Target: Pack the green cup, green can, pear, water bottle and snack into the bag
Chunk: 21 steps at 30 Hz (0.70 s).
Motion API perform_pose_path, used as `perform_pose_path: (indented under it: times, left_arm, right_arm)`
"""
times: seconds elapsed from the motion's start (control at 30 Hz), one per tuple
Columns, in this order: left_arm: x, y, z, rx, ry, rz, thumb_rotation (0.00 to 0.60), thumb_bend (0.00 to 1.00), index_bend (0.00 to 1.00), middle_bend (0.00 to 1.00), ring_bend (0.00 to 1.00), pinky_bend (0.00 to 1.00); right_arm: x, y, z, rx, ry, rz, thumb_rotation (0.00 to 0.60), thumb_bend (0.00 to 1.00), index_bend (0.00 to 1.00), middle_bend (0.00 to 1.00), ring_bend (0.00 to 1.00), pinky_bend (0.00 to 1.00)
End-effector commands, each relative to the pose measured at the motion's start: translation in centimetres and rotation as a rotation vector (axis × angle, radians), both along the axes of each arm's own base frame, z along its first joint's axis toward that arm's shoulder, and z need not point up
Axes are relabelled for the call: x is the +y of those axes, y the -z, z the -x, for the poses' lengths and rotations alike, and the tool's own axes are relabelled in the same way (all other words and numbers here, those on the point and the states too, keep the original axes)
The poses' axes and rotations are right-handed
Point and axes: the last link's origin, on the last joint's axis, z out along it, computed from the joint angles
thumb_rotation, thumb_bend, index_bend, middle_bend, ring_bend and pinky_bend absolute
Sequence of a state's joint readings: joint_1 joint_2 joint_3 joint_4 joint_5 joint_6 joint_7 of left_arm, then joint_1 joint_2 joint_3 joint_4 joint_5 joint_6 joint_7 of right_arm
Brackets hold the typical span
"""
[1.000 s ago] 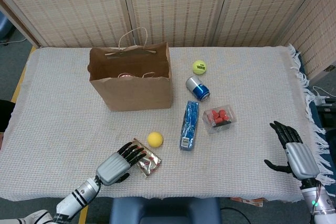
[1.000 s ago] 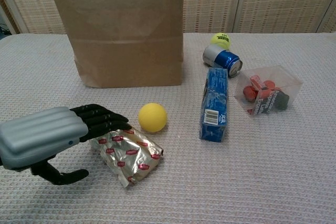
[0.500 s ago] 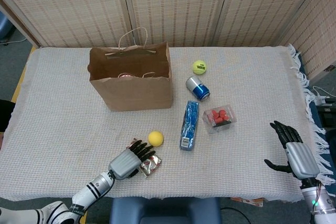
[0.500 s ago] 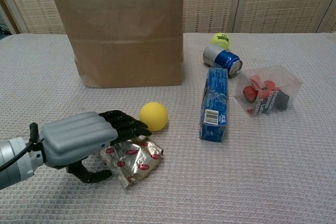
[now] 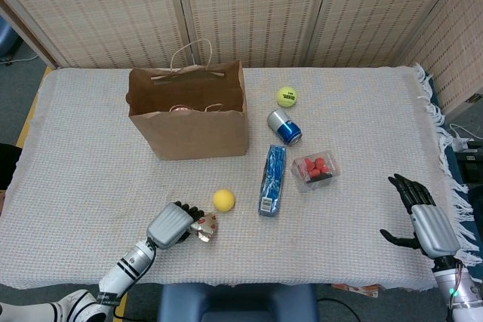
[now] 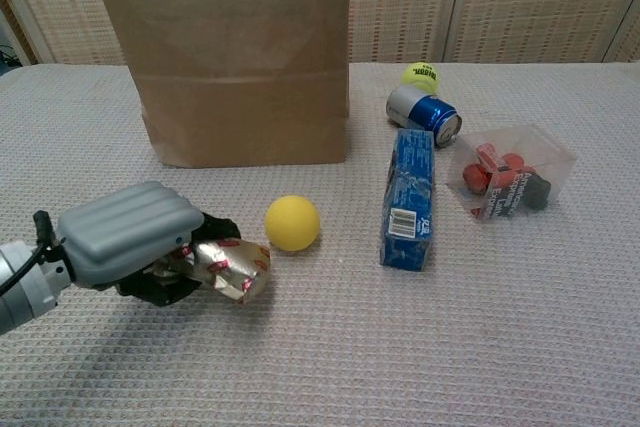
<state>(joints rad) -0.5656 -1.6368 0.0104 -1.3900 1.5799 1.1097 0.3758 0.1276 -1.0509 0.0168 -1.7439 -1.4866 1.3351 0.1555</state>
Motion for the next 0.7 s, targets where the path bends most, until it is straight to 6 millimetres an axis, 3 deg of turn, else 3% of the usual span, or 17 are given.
perform_pose_path:
  times: [0.03,0.3,0.5,0.7]
  left_arm:
    - [1.6,-3.5,0.3,-0.097,-0.058,-0.133,0.6,0.62,0.68,0.63,0.58,0.68]
    - [5.9,-11.6,-0.4,-0.439,-0.288,-0.448,0.6,0.63,0.68,0.63,0.58,0.67]
    - [9.6,-18.3,-1.2,-0.543,-0.347,-0.688,0.6,0.63,0.68,0.63,0.58,0.67]
    - [11.8,-21.1,-4.4,-0.726,-0.396,-0.647,0.6,0.63,0.68,0.62,0.58,0.66]
  right_arm:
    - [0.0,0.0,0.0,0.0,0.001,-0.002,0.6,0.07,0.0,0.0,0.0,0.0]
    - [0.0,0.0,0.0,-0.001,0.001,0.003,0.6,0.07,0.0,0.0,0.0,0.0]
    - [0.0,0.0,0.0,-0.002,-0.001,0.003,0.6,0.07,0.0,0.0,0.0,0.0]
    - [0.0,0.1,0.0,0.001,-0.001,0.001,0.6,0.07,0.0,0.0,0.0,0.0]
